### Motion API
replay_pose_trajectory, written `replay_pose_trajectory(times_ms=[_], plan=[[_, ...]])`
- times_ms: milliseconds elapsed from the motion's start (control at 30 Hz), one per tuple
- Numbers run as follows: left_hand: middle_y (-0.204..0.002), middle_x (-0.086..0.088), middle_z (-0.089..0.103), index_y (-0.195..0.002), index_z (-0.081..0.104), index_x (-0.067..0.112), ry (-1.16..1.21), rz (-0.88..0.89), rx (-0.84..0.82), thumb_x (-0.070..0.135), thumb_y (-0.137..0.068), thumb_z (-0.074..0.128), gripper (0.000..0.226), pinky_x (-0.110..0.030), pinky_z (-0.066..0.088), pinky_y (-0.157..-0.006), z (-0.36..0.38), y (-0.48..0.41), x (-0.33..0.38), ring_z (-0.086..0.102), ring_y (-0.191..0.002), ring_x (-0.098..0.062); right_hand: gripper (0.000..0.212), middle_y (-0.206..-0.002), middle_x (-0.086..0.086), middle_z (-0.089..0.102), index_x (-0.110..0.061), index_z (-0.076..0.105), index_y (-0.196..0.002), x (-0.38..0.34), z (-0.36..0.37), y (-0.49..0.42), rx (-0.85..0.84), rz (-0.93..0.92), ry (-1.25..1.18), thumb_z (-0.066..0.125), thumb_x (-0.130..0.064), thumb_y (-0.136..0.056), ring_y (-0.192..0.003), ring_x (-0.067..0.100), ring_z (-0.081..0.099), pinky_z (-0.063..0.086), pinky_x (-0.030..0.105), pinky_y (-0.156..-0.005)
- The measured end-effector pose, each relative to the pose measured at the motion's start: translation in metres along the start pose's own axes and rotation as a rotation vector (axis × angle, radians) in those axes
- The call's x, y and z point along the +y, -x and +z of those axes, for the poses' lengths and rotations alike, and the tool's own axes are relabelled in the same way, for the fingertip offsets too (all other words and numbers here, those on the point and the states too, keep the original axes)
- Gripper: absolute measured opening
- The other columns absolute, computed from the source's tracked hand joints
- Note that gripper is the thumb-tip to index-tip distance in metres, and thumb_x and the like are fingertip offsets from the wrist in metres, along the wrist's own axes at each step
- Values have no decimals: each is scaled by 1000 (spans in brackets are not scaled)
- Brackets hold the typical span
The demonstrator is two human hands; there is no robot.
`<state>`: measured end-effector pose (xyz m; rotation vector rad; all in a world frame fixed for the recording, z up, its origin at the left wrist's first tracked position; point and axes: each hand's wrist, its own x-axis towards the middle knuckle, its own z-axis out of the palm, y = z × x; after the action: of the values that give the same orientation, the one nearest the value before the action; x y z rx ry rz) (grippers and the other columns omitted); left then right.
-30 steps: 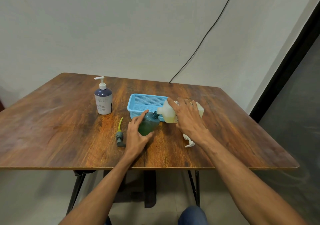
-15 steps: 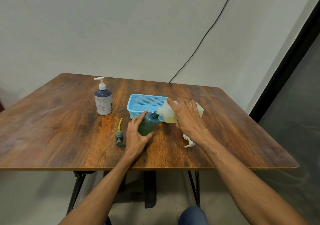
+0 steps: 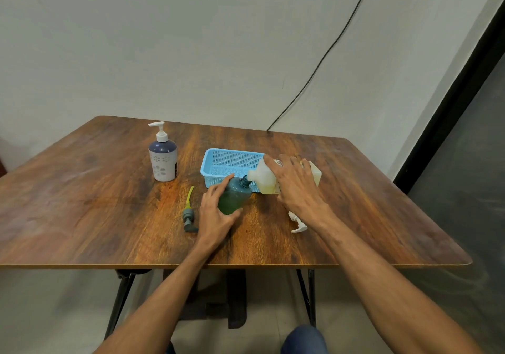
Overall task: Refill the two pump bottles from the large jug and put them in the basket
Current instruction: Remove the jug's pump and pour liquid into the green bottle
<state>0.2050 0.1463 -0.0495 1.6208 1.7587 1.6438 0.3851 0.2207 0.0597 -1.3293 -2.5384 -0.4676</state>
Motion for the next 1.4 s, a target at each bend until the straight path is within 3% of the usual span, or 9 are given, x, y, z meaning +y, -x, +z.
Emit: replay_pose_trajectory(times_ms=[500,633,933,1100,1233,1400], plan=[[-131,14,44,-151,41,31,-18,1,0,16,-78,84,87,-20,33,-99,1,-2,-2,45,-125,-15,95,-153,12,41,-29,23,-157,0,0,-1,-2,5,5,80,-24,-82,-139,35,40,27,58,-117],[-130,14,44,-151,40,32,-23,7,2,15,-77,84,87,-26,35,-101,1,-2,-2,46,-124,-15,95,-152,12,42,-29,24,-157,0,-1,-1,-4,5,11,81,-23,-81,-138,35,40,28,59,-117],[-130,15,44,-151,41,31,-24,6,4,14,-77,84,87,-15,33,-97,1,-2,-3,46,-123,-13,96,-152,13,42,-29,24,-156,-1,0,-2,-6,10,19,82,-24,-81,-138,36,40,28,59,-117],[-129,16,45,-150,41,34,-11,6,11,15,-77,84,87,-28,41,-103,1,-3,-3,46,-122,-11,95,-151,13,42,-29,25,-156,-1,0,-3,0,8,19,81,-23,-80,-138,36,41,28,59,-116],[-131,15,46,-150,40,36,-3,17,6,15,-77,84,87,-20,39,-99,0,-2,-2,46,-123,-12,94,-150,12,42,-30,24,-156,-1,-1,-3,-2,6,20,80,-23,-82,-138,35,40,28,58,-117],[-130,11,48,-151,42,30,-4,13,9,14,-77,85,87,-33,42,-104,0,-2,0,48,-122,-16,95,-152,13,41,-29,23,-157,-1,-2,-2,-6,7,11,81,-22,-81,-140,36,39,26,59,-118]])
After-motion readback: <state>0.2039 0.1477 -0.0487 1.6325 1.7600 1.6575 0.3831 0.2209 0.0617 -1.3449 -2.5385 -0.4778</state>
